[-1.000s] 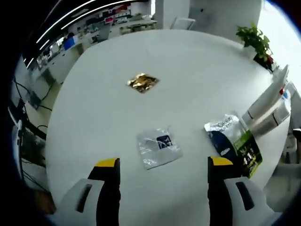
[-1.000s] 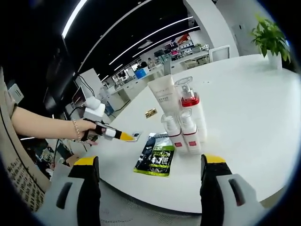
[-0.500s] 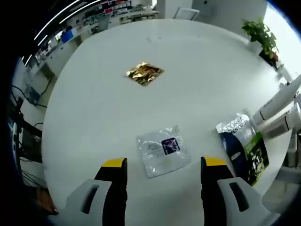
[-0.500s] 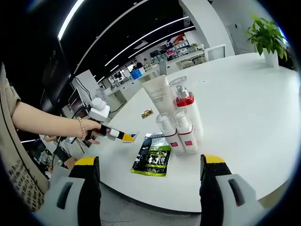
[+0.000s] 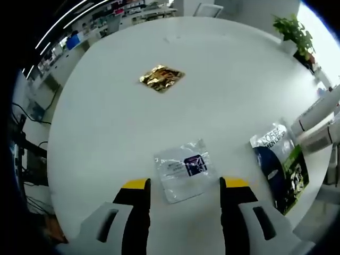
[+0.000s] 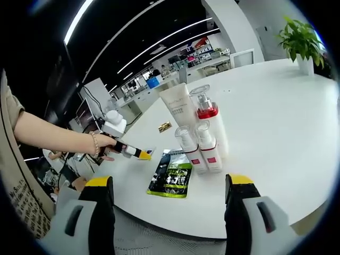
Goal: Arrange the skincare products in the storage area until every visible bottle or jar stands upright without overlapping.
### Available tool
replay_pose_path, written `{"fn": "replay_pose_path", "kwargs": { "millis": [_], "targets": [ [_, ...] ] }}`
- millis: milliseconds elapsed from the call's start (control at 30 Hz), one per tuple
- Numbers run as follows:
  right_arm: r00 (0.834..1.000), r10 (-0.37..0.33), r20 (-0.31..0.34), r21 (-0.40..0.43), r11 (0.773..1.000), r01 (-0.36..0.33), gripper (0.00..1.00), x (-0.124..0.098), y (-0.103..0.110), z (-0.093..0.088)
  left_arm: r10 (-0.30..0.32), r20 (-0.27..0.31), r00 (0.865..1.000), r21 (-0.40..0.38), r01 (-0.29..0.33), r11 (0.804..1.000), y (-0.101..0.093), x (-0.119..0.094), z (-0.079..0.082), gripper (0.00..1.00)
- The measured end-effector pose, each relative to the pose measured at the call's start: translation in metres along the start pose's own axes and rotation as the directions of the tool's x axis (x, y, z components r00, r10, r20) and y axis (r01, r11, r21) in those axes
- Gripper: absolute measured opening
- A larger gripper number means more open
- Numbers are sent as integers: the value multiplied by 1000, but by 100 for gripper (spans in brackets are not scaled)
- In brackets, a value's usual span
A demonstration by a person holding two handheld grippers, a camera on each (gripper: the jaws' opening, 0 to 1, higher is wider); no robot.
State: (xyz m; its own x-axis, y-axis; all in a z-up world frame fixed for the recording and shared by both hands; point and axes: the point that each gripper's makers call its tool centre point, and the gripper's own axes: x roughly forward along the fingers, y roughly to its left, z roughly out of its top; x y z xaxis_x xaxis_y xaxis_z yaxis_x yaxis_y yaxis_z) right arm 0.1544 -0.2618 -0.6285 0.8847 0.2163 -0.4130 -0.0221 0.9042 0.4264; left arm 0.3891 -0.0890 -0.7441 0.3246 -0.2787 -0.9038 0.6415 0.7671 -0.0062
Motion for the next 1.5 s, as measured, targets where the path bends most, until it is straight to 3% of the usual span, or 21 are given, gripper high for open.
{"fn": "replay_pose_path", "kwargs": {
  "millis": [100,367,567,767,933,1133,1433,1500],
  "targets": [
    [1000,-1,0,1,1000,1,87,0,0,0,-6,-6,1000,17,6,1000,0,-1,1,38],
    [1000,-4,-1,1,1000,4,86,0,-1,0,-8,-4,1000,37,8,999,-1,-4,2,37],
    [1000,3,-4,-4,1000,-3,86,0,2,0,-10,4,1000,122,9,993,-2,-14,2,37],
    [998,63,-23,-59,996,-64,88,3,17,1,-118,103,988,192,97,977,-16,-40,14,37],
    [991,123,-53,-102,987,-128,88,7,34,2,-163,140,977,261,123,958,-22,-63,13,37],
    [978,202,-46,-98,974,-205,76,13,53,19,-253,212,944,357,167,919,-47,-95,15,37],
    [954,293,-59,-114,948,-298,57,32,73,40,-353,239,905,588,154,794,-98,-143,11,37],
    [949,310,-57,-120,942,-315,54,36,77,43,-376,242,895,609,161,777,-109,-153,9,37]
  ]
}}
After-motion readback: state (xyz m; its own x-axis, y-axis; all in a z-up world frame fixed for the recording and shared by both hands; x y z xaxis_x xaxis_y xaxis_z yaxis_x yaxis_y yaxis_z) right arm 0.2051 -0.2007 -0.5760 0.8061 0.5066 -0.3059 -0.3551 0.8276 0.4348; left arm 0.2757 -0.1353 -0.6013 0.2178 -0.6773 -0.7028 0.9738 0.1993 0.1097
